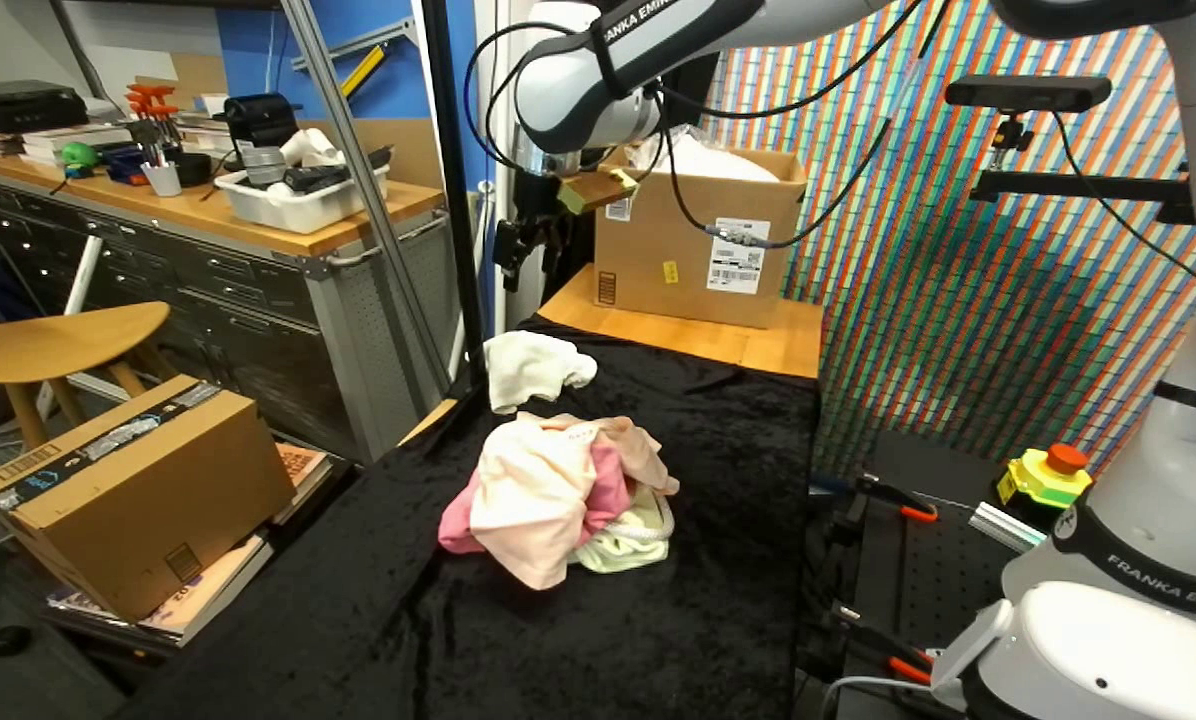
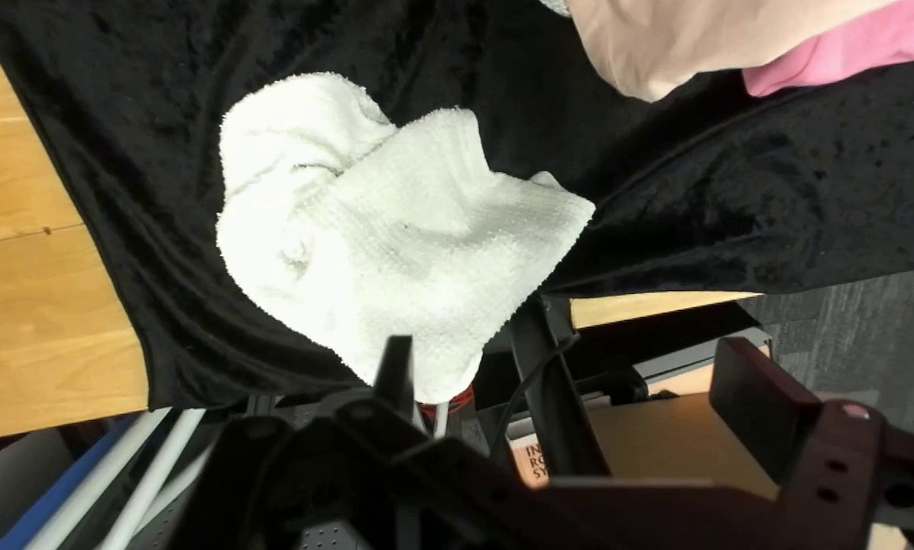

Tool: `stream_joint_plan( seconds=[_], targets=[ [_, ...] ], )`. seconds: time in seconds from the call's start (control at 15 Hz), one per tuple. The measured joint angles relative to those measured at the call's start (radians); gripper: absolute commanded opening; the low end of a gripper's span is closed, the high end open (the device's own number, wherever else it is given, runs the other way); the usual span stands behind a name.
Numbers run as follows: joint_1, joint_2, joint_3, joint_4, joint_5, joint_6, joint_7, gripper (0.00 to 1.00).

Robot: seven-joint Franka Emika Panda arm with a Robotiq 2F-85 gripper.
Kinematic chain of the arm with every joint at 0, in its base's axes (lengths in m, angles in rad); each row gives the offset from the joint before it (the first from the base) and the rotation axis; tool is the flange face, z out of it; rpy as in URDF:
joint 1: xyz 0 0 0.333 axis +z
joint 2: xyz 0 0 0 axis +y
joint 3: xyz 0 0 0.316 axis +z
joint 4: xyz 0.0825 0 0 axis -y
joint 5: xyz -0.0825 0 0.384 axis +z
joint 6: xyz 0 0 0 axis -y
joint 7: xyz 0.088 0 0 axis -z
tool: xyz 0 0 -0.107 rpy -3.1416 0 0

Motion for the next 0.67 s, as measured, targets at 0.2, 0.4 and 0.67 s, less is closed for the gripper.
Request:
stream_joint_plan(
  seconds=[0.2, 0.4, 0.67],
  targets=[
    [-0.021, 0.116, 0.000, 0.142, 0.000, -0.085, -0.040, 1.00],
    [-0.043, 0.222, 0.004, 0.272, 0.000, -0.172, -0.065, 1.00],
    [-0.078, 0.329, 0.025, 0.397, 0.016, -0.261, -0.092, 1.00]
  ],
)
